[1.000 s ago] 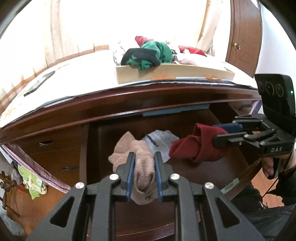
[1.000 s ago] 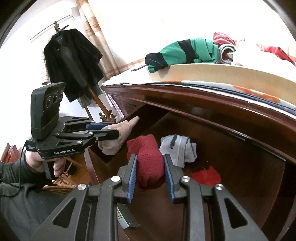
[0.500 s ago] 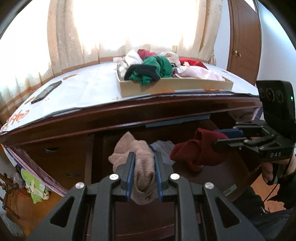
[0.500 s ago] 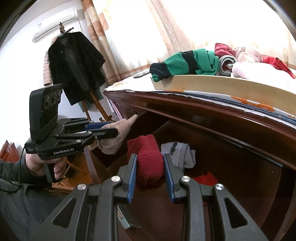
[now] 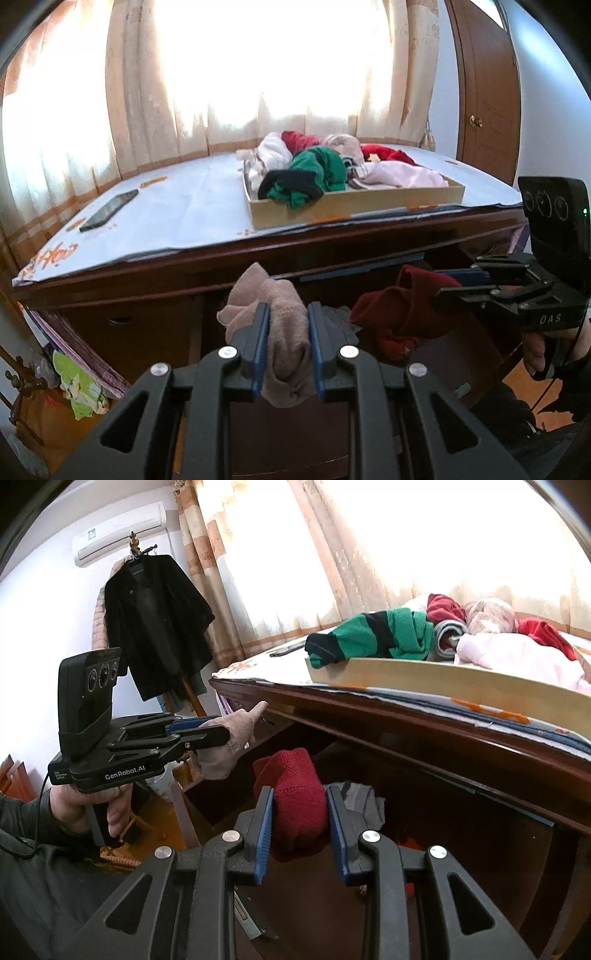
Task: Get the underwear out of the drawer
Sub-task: 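Lift beige sock and dark red garment out of the drawer toward the tray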
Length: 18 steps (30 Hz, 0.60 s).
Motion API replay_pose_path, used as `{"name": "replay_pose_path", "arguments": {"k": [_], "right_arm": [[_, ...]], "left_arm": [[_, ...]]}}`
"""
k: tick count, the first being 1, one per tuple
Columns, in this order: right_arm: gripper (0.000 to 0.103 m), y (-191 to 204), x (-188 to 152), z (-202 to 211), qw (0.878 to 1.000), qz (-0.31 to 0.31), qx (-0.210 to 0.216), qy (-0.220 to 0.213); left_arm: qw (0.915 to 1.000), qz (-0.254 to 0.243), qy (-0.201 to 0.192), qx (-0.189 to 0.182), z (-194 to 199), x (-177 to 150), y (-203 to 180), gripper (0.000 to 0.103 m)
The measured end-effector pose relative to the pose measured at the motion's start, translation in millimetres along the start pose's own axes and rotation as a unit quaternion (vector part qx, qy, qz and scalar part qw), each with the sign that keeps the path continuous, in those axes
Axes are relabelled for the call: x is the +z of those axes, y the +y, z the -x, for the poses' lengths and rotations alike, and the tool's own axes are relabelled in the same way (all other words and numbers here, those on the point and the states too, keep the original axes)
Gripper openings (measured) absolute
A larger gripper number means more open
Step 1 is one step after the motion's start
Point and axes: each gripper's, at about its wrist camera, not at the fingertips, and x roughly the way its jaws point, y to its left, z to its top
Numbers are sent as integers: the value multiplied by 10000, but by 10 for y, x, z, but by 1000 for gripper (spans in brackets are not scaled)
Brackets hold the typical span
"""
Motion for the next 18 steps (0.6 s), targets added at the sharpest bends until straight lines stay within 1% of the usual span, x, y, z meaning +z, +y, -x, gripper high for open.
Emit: {"name": "replay_pose_path", "arguments": {"k": [10,14,18], "right_arm": [[30,-25,29,191,9987,-71,51,-493],[30,-110,70,270,9970,-302,95,-699],[30,-197,123,323,9958,-484,67,-778]], "left_arm": [[9992,-35,-390,80,157,124,-2,18],[9981,-127,-591,81,252,247,-19,18],[9973,-269,-689,40,280,380,-70,18]]}}
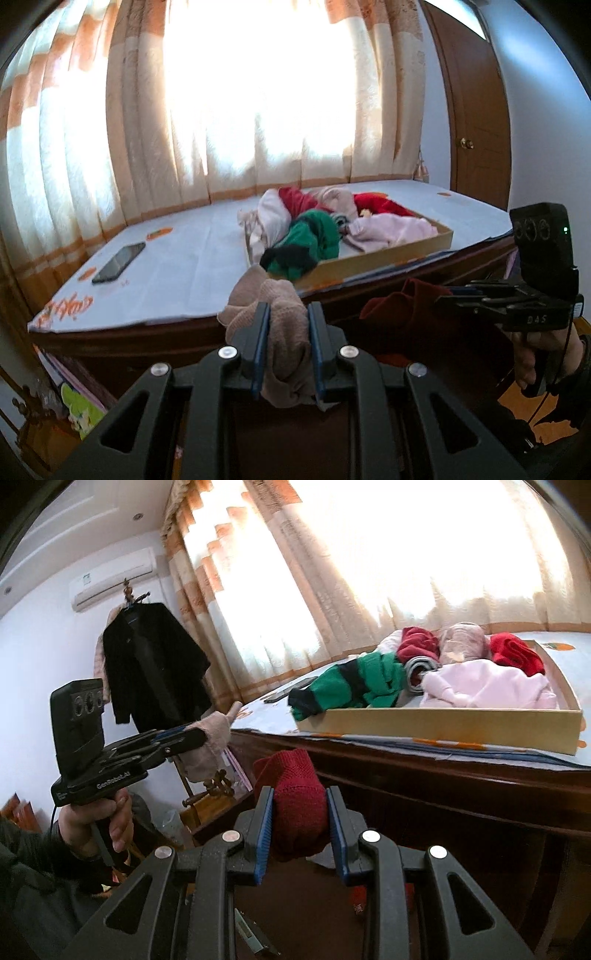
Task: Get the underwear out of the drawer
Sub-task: 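Lift beige sock and dark red garment out of the drawer toward the tray, then lower beige sock into tray with left tool while right tool lowers dark red garment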
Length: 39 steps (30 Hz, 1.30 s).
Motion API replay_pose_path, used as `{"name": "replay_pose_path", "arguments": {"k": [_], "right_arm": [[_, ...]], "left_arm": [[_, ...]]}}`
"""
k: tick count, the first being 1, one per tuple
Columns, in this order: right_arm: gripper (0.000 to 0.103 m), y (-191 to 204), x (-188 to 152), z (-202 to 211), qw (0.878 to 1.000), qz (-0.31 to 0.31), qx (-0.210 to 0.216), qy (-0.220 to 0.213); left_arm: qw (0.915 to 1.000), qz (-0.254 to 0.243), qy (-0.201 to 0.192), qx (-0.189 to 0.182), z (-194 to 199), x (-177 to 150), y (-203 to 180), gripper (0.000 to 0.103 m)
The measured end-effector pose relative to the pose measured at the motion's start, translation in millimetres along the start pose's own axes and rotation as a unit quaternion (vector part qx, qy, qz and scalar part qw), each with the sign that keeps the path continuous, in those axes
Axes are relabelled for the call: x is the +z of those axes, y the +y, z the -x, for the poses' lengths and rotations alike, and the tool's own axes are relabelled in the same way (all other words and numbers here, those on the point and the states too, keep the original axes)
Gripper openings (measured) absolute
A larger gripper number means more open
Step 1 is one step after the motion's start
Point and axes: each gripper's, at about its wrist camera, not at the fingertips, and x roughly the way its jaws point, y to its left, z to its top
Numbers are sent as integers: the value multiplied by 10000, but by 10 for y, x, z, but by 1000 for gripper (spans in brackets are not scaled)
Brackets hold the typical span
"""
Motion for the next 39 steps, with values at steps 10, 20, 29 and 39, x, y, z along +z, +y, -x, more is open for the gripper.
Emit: {"name": "replay_pose_path", "arguments": {"k": [10,20,29,39], "right_arm": [[30,-9,312,212,9994,126,-205,-260],[30,-81,709,362,9972,341,-521,-404],[30,-298,1013,419,9947,250,-890,-459],[30,-663,1168,419,9897,-43,-1374,-401]], "left_arm": [[9993,-267,-113,-242,-129,319,-139,18],[9974,-567,-188,-407,-333,667,-314,18],[9945,-868,-196,-558,-636,965,-538,18],[9929,-864,71,-810,-1020,1147,-734,18]]}}
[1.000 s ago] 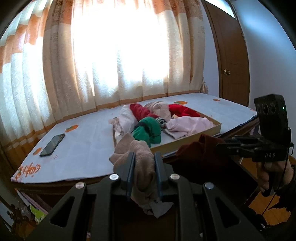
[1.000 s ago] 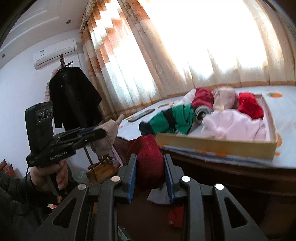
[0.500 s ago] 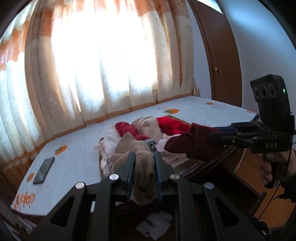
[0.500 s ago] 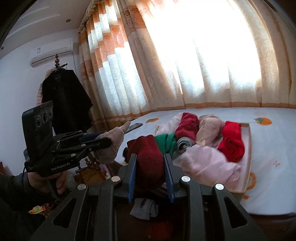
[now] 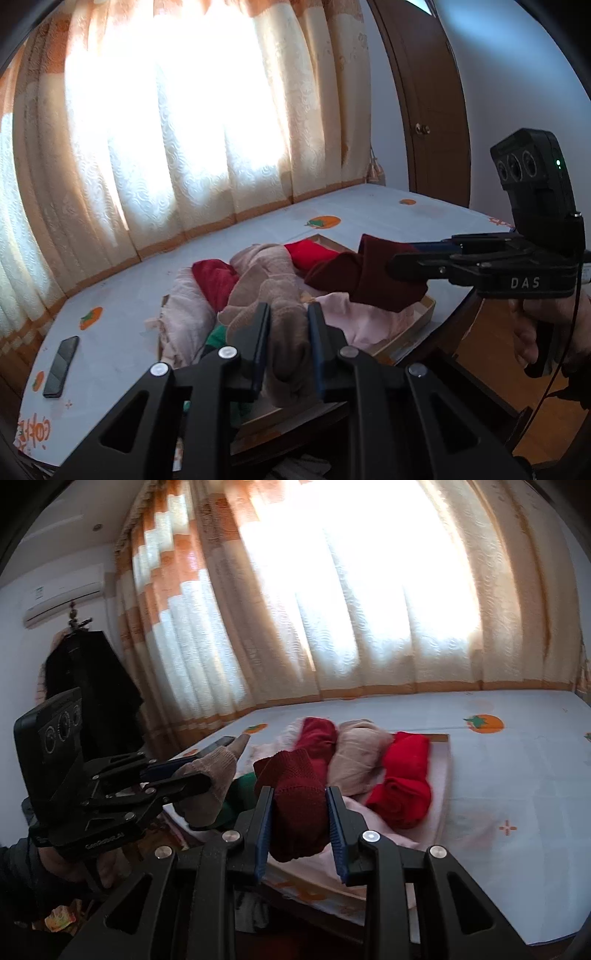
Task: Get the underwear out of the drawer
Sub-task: 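Lower beige sock into tray with left tool while right tool lowers dark red garment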
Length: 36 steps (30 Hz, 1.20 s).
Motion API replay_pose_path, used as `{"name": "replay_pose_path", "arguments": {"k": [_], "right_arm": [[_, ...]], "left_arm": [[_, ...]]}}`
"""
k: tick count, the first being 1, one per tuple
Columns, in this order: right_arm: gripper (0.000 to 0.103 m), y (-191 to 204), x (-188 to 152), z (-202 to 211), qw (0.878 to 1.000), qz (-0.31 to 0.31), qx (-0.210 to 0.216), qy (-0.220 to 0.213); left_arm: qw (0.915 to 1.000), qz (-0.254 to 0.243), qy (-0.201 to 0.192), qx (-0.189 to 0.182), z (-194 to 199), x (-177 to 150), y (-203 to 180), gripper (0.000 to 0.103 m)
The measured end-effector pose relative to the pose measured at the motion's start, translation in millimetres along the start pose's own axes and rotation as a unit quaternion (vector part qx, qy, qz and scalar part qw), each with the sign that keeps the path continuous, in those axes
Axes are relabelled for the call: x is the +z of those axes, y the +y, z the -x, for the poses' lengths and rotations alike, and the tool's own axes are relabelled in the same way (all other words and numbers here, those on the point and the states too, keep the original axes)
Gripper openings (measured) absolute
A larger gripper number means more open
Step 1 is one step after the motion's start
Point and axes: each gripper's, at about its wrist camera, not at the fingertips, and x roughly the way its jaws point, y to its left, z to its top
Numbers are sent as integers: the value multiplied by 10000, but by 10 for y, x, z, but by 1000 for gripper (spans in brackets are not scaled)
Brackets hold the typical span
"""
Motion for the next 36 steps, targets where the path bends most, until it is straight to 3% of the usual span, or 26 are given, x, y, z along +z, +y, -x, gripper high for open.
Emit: {"name": "replay_pose_path", "arguments": {"k": [23,36], "right_arm": [[30,-549,88,-391,9951,-445,-781,413],[31,-588,77,-524,9926,-360,-982,623]], "left_arm": [[9968,103,757,-253,-631,-69,-110,18],[9939,115,1064,-269,-844,-147,-141,19]]}}
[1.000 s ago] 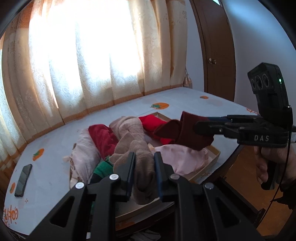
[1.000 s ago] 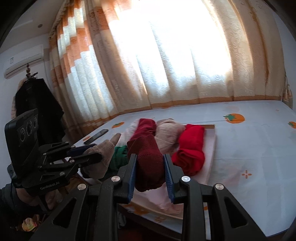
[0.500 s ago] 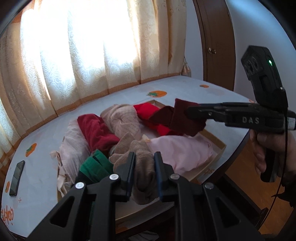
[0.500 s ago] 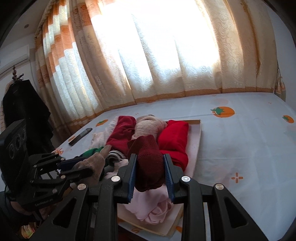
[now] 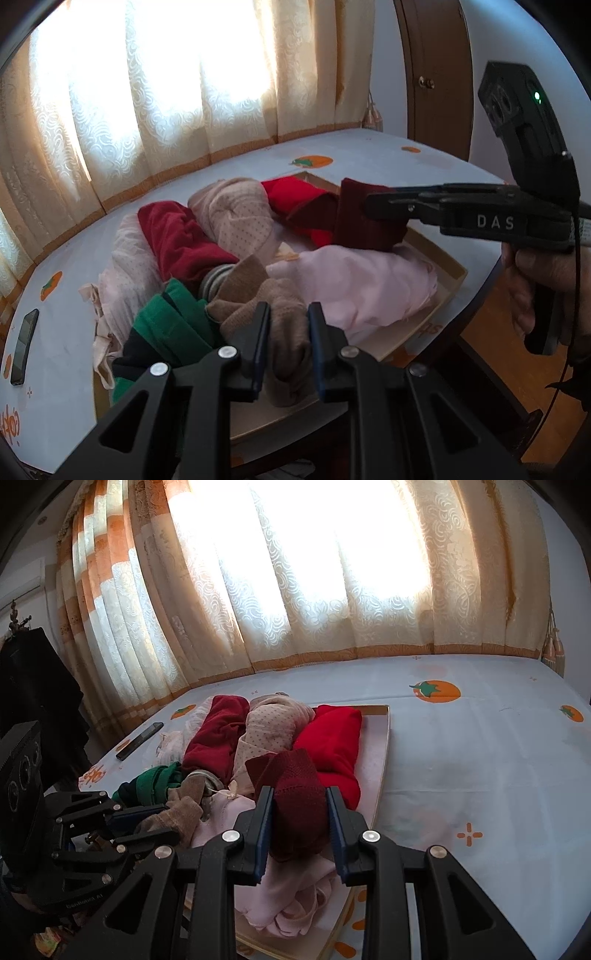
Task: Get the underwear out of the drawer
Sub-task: 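Lower beige sock into tray with left tool while right tool lowers dark red garment, then open both tools to release the garments in the tray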
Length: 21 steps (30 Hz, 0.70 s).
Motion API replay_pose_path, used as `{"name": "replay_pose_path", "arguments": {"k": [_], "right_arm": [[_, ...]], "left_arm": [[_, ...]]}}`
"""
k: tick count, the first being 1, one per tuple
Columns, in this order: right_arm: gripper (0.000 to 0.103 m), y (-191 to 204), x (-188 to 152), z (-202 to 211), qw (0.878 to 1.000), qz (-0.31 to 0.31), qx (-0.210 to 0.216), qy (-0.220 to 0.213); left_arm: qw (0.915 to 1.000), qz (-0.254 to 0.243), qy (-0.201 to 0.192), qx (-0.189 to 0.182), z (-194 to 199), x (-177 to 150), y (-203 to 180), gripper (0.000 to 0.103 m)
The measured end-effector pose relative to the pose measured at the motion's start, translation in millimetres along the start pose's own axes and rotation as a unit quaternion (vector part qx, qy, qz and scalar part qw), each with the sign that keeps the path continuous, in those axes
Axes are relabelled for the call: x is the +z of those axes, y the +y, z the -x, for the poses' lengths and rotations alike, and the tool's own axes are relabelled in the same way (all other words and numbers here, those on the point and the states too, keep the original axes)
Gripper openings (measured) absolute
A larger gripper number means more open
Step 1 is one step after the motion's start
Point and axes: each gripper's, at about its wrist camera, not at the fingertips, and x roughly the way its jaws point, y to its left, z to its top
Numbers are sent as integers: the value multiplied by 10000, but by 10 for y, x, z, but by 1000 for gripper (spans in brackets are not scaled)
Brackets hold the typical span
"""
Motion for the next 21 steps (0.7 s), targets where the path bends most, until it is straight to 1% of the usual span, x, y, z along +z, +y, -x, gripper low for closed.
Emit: {"name": "replay_pose_path", "arguments": {"k": [3,4,9,11,12,14,15,16,21], "right_arm": [[31,-6,4,-41,9999,-31,-32,93],[31,-10,3,-51,9999,-34,-53,130],[32,0,0,-46,9998,10,-67,174],[34,14,-3,-39,9997,63,-107,198],[37,22,-4,-39,9997,76,-117,202],[46,42,-7,-38,9996,93,-147,228],[53,49,-10,-33,9996,94,-172,226],[56,54,-17,-27,9996,92,-164,205],[56,80,-30,-17,9997,103,-135,180]], "left_arm": [[10000,58,43,-20,-52,-10,15,20],[10000,62,40,-18,-54,-12,10,25],[9999,127,33,-25,-64,-17,22,26],[9999,129,37,-15,-66,-17,28,29],[9999,144,41,-15,-65,-19,34,31],[9998,167,50,-14,-64,-26,41,34],[9999,165,48,-7,-61,-30,39,35],[9999,157,47,-3,-58,-32,33,36],[9999,159,17,10,-31,-21,28,41]]}}
